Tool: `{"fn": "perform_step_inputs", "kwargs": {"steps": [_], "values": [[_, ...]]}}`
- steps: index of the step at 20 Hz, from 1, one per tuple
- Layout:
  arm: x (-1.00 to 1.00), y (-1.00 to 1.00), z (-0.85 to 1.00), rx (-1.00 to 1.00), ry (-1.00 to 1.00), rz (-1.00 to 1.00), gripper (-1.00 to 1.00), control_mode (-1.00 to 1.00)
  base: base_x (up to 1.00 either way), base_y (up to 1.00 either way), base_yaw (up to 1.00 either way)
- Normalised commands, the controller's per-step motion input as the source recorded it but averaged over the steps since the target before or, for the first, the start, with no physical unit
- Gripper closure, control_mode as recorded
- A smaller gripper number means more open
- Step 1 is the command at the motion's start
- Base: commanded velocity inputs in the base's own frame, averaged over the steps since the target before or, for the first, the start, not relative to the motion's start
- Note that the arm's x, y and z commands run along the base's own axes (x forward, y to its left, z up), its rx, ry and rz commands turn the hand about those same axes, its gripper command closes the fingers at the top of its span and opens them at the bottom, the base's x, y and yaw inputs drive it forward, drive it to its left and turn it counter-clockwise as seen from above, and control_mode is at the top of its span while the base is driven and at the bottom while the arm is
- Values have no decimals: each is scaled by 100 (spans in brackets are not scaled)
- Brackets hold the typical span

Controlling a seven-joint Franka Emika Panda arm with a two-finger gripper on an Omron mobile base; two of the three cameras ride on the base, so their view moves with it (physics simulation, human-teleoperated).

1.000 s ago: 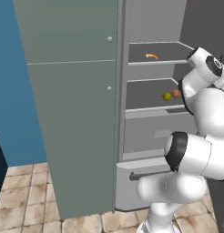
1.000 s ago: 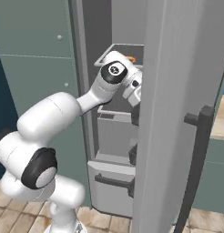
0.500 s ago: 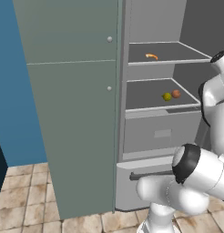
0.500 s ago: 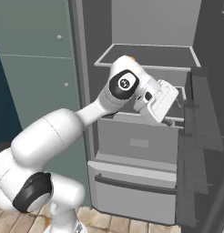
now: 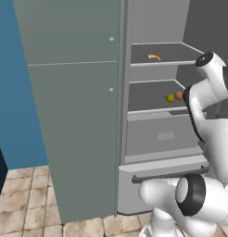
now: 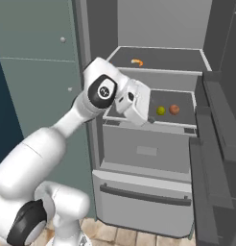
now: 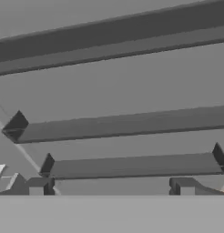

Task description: Open the fridge, remove the pear, onion, and shrimp, and place them on any counter.

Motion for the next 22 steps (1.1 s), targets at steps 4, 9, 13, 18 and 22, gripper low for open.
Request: {"fn": "perform_step_inputs", "kwargs": {"steps": [4,9,13,18,22], "values": [[-10,34,-24,0,0,100,-100,-100,0,0,0],[-1,48,-5,0,7,92,-100,-100,0,0,0],[4,75,-6,-4,7,72,-100,-100,0,0,0],[-2,80,0,-7,1,37,-100,-100,0,0,0],[-9,59,14,-4,-2,11,-100,-100,0,0,0]]}}
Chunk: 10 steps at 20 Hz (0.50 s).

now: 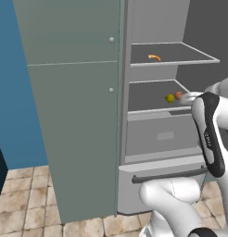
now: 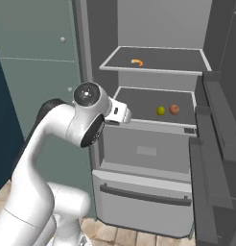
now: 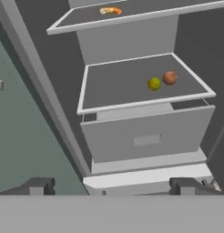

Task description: Open the fridge, remove the pear, onion, and shrimp, and place them on any counter.

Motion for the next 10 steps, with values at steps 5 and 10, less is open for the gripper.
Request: {"fn": "perform_step_inputs", "kwargs": {"steps": [5,10], "values": [[-19,46,25,-4,0,2,-100,-100,0,0,0],[-1,54,27,-4,6,0,-100,-100,0,0,0]]}}
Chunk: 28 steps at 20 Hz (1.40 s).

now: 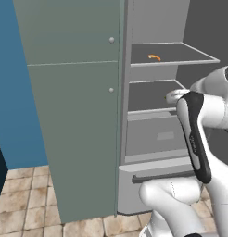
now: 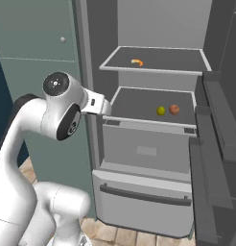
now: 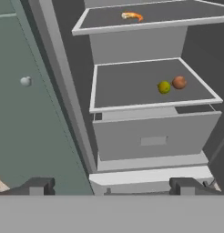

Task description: Open the fridge, remove the pear, onion, and shrimp, and place them on any counter.

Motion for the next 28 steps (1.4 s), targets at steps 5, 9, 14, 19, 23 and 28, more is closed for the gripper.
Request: {"fn": "perform_step_inputs", "kwargs": {"steps": [5,9,14,19,23,28], "values": [[-1,38,17,-4,7,0,-100,-100,0,0,0],[-16,12,7,-1,1,0,-100,-100,0,0,0],[-21,14,5,-1,0,1,-100,-100,0,0,0],[-20,22,2,-3,0,5,-100,-100,0,0,0],[-5,18,0,0,0,3,-100,-100,0,0,0],[0,26,0,-1,0,1,-100,-100,0,0,0]]}}
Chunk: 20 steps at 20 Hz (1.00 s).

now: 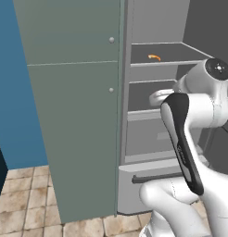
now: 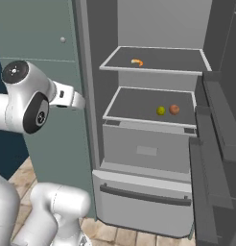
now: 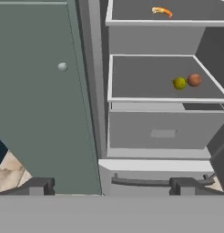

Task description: Open the fridge, remove the pear, onion, and shrimp, and place them on any counter.

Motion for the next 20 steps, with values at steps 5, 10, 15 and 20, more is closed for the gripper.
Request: {"fn": "perform_step_inputs", "kwargs": {"steps": [5,10,15,20], "values": [[0,12,0,-1,0,0,-100,100,0,7,0],[0,0,0,0,0,0,-100,100,0,-26,0],[0,0,0,0,0,0,-100,100,0,-56,0],[0,0,0,0,0,0,-100,100,11,-40,0]]}}
